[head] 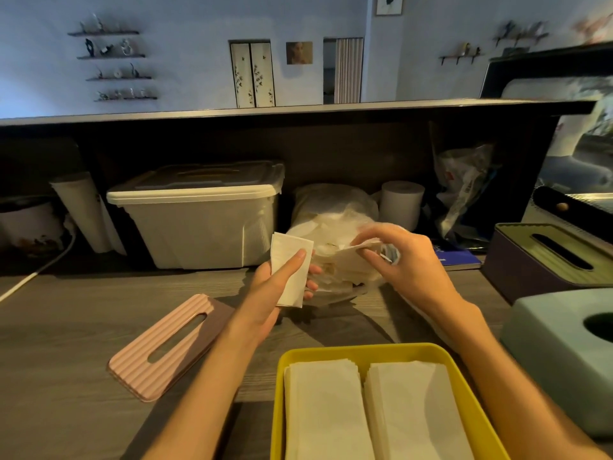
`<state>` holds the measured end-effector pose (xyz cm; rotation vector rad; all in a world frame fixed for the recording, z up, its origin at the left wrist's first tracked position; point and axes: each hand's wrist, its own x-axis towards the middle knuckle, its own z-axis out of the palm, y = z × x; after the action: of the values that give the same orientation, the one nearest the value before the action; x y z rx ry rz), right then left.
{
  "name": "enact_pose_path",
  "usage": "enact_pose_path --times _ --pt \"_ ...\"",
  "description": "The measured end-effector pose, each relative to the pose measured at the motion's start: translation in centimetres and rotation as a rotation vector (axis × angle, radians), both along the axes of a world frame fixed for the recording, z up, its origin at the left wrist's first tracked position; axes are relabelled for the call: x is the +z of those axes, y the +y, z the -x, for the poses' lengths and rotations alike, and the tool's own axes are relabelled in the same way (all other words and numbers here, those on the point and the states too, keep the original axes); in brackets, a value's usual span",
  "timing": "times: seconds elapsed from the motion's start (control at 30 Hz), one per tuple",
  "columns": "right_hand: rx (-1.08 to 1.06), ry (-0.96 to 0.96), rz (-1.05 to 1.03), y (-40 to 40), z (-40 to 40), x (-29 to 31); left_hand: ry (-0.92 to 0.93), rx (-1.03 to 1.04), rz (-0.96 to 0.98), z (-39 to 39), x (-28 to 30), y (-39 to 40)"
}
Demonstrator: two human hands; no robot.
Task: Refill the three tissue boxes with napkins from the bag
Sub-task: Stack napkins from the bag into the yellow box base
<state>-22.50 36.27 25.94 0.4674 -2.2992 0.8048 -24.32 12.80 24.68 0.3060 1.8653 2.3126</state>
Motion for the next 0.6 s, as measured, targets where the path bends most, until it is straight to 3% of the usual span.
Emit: enact_pose_path --times 0.23,0.4,0.5,0.6 --pt "0.119 -0.240 0.031 -0.3 -0.5 0.7 -0.001 0.013 0.028 0.1 -0.3 0.0" --pt "0.369 -0.362 0.407 -1.3 -2.1 2.7 -0.103 0.049 0.012 -0.1 -0.2 -0.2" --pt "0.454 -0.450 0.621 -1.9 -2.5 2.8 -0.208 -0.047 0.010 -0.3 0.2 -0.1" --pt "0.449 -0.492 0.672 -3.2 -2.2 2.1 -0.313 -0.165 -0.123 -1.0 0.2 0.7"
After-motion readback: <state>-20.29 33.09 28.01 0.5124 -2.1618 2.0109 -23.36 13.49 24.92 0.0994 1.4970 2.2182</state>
